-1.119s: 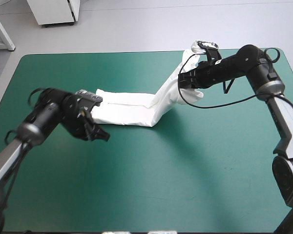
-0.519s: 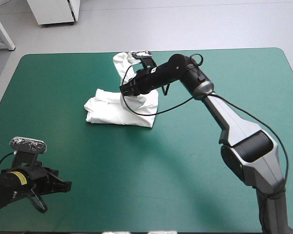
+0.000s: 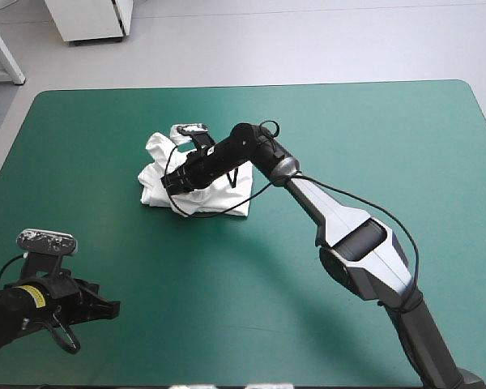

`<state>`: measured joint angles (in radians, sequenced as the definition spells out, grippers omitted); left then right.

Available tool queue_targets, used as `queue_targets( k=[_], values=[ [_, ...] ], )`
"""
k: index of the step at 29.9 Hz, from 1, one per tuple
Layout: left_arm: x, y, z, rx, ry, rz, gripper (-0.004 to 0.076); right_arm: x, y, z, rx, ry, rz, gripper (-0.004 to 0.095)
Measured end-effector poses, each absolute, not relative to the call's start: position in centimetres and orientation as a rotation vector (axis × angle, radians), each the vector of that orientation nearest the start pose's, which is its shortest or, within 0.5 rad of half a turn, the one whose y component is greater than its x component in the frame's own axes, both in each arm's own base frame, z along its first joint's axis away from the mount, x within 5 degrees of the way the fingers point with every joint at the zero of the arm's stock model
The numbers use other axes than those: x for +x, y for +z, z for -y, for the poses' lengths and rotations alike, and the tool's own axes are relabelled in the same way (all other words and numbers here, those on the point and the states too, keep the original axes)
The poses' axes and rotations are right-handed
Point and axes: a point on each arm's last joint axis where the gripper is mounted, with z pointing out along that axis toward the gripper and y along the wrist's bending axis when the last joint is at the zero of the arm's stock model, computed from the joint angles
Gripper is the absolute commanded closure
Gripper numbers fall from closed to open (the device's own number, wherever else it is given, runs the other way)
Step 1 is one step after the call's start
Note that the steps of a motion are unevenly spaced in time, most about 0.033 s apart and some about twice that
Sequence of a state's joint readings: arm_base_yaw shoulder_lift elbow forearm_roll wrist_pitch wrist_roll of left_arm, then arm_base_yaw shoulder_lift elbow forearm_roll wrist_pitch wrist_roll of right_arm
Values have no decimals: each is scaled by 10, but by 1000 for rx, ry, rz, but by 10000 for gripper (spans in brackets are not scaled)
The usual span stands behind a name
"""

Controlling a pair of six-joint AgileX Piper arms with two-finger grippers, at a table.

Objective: Fold the cloth

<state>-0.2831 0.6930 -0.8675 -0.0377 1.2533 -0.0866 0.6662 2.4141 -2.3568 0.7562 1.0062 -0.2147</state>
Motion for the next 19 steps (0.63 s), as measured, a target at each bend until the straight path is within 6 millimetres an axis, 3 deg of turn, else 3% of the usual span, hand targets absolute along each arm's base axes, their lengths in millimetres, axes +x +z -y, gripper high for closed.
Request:
queue_targets(
  k=[5,13,19],
  values=[
    [89,343,30,251,-203,-2561,733,385,266,-380,-828,1216,-2332,481],
    [88,343,32,245,-239,-2565,733,388,296,-369,-854,1156,-2304,475],
    [88,343,32,227,-246,-2567,733,394,301,-347,-889,993,-2403,475]
  ],
)
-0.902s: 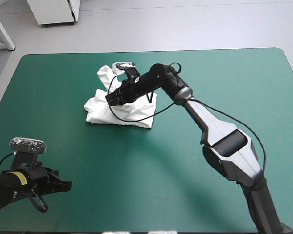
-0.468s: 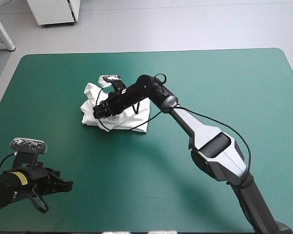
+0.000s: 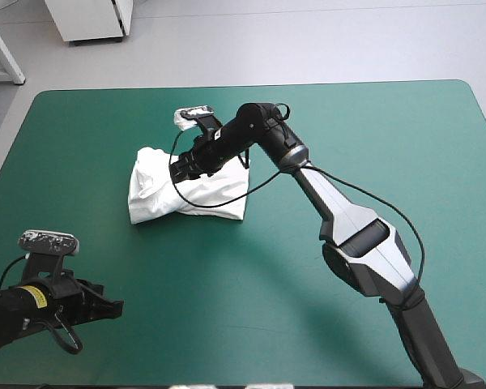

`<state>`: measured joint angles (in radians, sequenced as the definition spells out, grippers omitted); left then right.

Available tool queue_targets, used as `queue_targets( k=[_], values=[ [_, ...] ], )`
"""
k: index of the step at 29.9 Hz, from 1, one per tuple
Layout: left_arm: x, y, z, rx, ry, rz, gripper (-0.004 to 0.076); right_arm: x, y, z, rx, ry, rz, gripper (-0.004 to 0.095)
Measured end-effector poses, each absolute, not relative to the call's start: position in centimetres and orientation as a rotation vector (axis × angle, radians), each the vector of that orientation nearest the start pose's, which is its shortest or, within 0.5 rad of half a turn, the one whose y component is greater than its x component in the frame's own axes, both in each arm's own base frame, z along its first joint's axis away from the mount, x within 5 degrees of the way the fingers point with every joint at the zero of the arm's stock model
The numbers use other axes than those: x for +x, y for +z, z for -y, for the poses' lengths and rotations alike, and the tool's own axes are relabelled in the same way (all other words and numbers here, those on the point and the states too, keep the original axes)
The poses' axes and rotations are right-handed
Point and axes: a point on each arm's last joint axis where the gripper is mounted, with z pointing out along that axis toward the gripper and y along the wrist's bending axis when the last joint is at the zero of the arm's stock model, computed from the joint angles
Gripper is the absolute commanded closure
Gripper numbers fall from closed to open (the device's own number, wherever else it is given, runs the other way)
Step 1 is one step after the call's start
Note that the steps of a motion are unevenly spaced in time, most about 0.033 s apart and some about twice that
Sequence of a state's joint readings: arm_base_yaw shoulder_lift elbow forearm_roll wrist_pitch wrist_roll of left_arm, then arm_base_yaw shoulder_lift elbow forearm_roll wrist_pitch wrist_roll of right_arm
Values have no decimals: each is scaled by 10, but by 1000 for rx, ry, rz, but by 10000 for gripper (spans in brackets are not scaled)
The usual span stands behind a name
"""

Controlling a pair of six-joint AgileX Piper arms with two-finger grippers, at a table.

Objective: Fold the cloth

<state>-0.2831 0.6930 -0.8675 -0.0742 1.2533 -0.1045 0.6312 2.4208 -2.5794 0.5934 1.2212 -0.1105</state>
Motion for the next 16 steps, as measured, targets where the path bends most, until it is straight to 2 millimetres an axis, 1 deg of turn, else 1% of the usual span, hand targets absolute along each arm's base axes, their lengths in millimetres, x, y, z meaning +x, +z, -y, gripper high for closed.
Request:
queue_targets(
  k=[4,12,16],
  values=[
    [88,343,32,218,-250,-2569,733,403,299,-335,-822,914,-2465,475],
    [88,343,33,187,-271,-2574,733,419,300,-310,-690,822,-2515,473],
    [87,343,34,185,-292,-2575,733,419,306,-294,-682,670,-2537,474]
  ],
)
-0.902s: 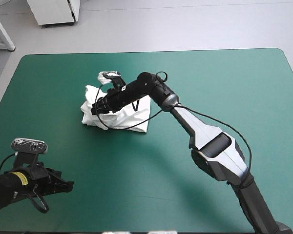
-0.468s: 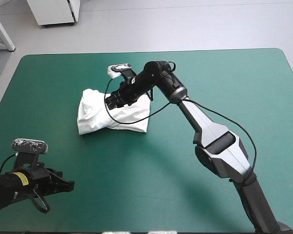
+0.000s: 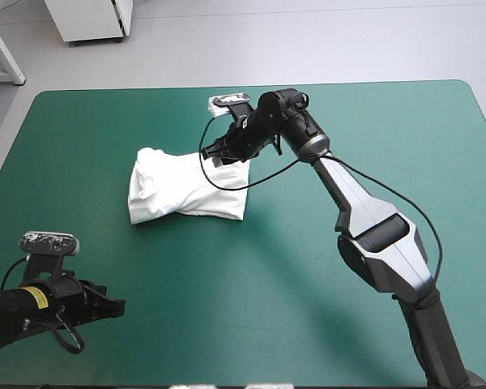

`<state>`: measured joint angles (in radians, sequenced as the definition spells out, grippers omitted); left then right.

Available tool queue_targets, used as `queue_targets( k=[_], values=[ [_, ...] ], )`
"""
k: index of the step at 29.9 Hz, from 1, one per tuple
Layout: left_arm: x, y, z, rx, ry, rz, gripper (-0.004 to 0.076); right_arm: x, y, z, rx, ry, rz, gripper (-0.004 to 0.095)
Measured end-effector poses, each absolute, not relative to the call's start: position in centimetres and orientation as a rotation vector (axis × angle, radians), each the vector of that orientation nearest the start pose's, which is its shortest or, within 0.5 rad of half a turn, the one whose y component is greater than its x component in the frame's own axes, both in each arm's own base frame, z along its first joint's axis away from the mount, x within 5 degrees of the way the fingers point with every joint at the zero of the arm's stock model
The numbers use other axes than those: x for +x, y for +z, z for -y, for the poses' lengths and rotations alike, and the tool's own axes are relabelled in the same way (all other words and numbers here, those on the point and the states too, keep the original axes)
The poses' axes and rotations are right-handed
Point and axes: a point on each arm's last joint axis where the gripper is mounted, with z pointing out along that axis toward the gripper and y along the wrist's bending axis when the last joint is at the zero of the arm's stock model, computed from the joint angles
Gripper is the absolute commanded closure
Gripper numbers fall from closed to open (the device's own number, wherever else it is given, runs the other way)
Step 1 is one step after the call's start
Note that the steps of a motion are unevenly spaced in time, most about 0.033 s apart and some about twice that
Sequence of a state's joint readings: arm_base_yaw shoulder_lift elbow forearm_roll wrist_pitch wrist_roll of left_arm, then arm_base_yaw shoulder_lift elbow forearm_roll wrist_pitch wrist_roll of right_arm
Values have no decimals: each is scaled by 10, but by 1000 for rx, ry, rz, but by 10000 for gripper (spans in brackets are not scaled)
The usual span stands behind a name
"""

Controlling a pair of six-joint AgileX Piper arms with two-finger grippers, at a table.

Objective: Fold the cloth

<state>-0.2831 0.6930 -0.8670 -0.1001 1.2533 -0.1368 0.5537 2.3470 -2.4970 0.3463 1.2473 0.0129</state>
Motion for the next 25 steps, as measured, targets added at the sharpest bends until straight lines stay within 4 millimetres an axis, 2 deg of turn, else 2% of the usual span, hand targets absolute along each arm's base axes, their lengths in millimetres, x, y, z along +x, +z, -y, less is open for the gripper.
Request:
queue_targets(
  k=[4,8,12,18,25],
  values=[
    [87,343,35,184,-294,-2576,733,412,303,-276,-673,594,-2610,474],
    [87,343,35,182,-294,-2576,733,402,281,-266,-668,573,-2729,474],
    [88,344,35,182,-295,-2571,733,396,259,-267,-688,611,-2805,474],
    [88,343,35,180,-297,-2564,733,397,248,-272,-709,668,-2807,474],
    [88,343,35,180,-296,-2565,733,403,227,-279,-703,730,-2818,477]
  ],
)
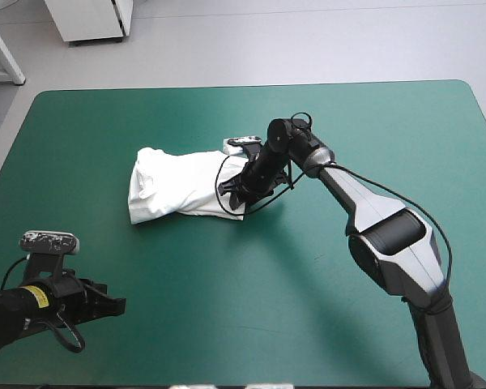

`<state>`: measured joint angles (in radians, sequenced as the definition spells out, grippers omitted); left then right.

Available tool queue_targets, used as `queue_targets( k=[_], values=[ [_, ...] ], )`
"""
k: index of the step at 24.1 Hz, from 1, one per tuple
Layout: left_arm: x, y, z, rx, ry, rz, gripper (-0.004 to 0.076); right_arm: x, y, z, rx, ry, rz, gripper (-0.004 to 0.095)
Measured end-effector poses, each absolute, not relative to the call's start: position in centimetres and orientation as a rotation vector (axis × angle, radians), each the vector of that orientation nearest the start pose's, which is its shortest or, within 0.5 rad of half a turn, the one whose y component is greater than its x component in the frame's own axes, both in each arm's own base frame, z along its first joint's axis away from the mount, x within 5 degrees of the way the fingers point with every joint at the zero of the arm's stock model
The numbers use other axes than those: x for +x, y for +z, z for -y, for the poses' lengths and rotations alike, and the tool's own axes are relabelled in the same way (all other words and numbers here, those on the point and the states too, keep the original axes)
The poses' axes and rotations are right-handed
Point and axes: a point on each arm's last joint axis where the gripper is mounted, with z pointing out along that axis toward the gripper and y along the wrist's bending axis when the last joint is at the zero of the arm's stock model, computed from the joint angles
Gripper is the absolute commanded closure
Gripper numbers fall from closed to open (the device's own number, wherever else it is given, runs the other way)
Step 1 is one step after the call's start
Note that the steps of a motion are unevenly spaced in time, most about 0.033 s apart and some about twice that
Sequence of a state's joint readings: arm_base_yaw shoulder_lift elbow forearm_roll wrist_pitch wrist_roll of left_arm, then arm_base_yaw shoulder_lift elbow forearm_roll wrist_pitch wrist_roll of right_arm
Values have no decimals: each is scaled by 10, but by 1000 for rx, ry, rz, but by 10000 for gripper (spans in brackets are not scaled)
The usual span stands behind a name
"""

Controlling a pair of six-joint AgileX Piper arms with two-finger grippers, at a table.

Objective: Fold the cloth

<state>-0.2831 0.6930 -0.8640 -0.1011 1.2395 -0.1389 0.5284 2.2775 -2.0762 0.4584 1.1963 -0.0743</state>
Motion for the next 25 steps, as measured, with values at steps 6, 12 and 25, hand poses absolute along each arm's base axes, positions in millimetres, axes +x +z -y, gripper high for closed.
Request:
queue_targets(
  k=[6,12,25],
  values=[
    [88,343,35,180,-296,-2565,733,406,221,-283,-706,785,-2786,766],
    [88,343,35,180,-296,-2565,733,406,219,-281,-738,747,-2802,922],
    [89,344,35,181,-297,-2557,733,403,227,-147,-537,223,-2976,921]
  ],
)
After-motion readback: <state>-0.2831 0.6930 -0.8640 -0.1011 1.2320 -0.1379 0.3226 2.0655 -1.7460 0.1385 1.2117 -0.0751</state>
